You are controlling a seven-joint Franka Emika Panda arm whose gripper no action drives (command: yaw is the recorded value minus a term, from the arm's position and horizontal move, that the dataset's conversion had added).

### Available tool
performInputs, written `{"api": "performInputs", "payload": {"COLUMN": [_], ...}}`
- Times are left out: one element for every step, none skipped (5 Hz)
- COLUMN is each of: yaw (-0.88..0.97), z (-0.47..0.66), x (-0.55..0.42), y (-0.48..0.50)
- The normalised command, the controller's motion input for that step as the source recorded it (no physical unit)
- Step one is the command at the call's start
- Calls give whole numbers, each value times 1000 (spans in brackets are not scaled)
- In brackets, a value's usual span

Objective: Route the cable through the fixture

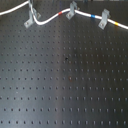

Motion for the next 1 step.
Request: {"api": "performInputs", "payload": {"yaw": [31], "z": [126], "x": [-113], "y": [46]}}
